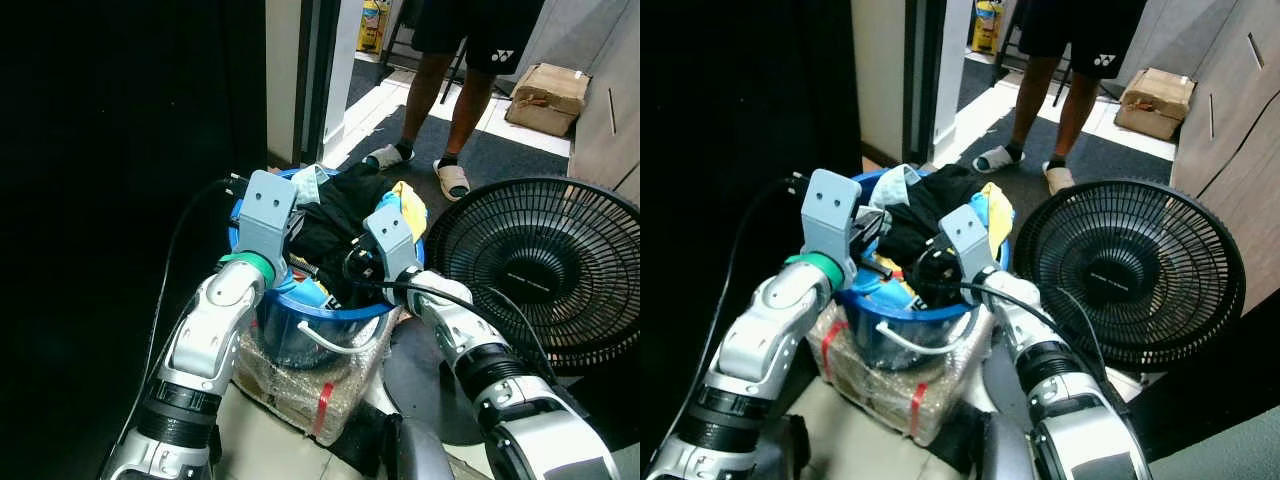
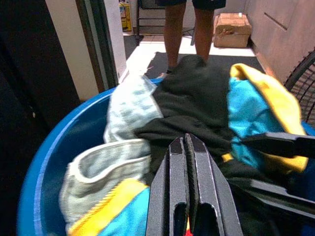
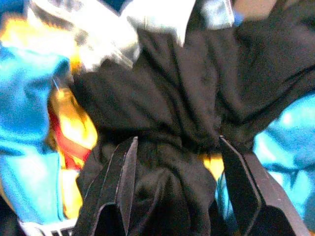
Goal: Clothes washing
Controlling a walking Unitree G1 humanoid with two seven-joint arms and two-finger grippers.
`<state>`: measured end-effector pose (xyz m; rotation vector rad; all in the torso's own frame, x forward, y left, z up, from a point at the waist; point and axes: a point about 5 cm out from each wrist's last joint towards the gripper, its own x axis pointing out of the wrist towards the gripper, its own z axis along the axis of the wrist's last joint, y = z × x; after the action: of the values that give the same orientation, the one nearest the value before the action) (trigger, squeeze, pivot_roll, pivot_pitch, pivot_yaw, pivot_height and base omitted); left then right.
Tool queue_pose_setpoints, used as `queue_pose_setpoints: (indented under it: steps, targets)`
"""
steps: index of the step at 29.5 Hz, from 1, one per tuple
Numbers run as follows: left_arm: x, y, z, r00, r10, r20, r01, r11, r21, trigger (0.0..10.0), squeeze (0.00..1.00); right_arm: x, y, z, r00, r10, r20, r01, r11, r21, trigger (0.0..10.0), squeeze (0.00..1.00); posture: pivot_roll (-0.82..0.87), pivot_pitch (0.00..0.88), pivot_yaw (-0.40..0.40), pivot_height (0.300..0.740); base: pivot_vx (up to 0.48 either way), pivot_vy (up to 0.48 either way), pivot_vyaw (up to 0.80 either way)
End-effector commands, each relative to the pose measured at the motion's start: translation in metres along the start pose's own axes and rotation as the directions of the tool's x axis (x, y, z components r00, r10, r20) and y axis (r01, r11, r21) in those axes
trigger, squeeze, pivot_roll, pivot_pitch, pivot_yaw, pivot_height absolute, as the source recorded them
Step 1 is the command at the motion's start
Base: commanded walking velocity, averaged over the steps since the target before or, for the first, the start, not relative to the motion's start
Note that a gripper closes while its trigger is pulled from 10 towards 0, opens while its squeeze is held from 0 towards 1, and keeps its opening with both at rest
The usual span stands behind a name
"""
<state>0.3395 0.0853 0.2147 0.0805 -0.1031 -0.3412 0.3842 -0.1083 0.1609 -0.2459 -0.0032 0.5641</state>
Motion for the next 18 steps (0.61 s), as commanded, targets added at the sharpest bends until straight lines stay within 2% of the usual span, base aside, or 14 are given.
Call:
queue_pose_setpoints:
  steps: [1,2,3,4,7,11,13,16,18]
  targets:
    - [0.000,-0.002,0.006,0.999,-0.004,0.032,0.004,1.000,-0.023,10.0,0.00,-0.005,-0.005,0.001,0.998,-0.036,0.047,0.035,0.999,0.034,10.0,0.00,0.16,0.103,-0.012,0.480,0.000,0.000,0.00]
    - [0.000,-0.002,0.009,0.999,-0.003,0.042,0.005,0.999,-0.032,10.0,0.00,-0.005,-0.006,0.009,0.995,-0.043,0.093,0.038,0.998,0.055,10.0,0.00,0.16,0.104,-0.008,0.480,0.000,0.000,0.00]
    - [0.000,-0.002,0.009,0.999,-0.003,0.042,0.005,0.999,-0.032,10.0,0.00,-0.005,-0.006,0.009,0.995,-0.043,0.093,0.038,0.998,0.055,10.0,0.00,0.16,0.104,-0.008,0.480,0.000,0.000,0.00]
    - [0.000,-0.002,0.010,0.999,-0.005,0.047,0.006,0.999,-0.036,10.0,0.00,-0.005,-0.006,0.018,0.988,-0.041,0.151,0.029,0.996,0.084,10.0,0.00,0.16,0.104,-0.008,0.480,0.000,0.000,0.00]
    - [0.001,-0.003,0.010,0.999,-0.010,0.043,0.012,0.999,-0.034,10.0,0.00,-0.004,-0.004,0.025,0.980,-0.034,0.196,0.011,0.993,0.122,10.0,0.00,0.15,0.115,0.003,0.480,0.000,0.000,0.00]
    - [0.001,-0.003,0.009,0.999,-0.013,0.037,0.014,0.999,-0.032,10.0,0.00,-0.001,-0.002,0.026,0.980,-0.032,0.196,0.007,0.992,0.126,10.0,0.00,0.15,0.122,0.007,0.480,0.000,0.000,0.00]
    - [-0.002,-0.004,0.007,1.000,-0.023,0.019,0.024,0.999,-0.027,10.0,0.00,0.003,-0.002,0.028,0.976,-0.071,0.204,0.044,0.990,0.133,10.0,0.00,0.17,0.164,0.033,0.480,0.000,0.000,0.00]
    - [-0.004,-0.004,0.007,1.000,-0.028,0.013,0.028,0.999,-0.025,10.0,0.00,0.004,-0.002,0.030,0.974,-0.086,0.211,0.059,0.990,0.131,10.0,0.00,0.17,0.172,0.038,0.480,0.000,0.000,0.00]
    - [-0.007,-0.003,0.009,0.999,-0.033,0.008,0.034,0.999,-0.028,10.0,0.00,0.003,-0.009,0.038,0.964,-0.113,0.241,0.084,0.988,0.127,10.0,0.00,0.18,0.192,0.057,0.480,0.000,0.000,0.00]
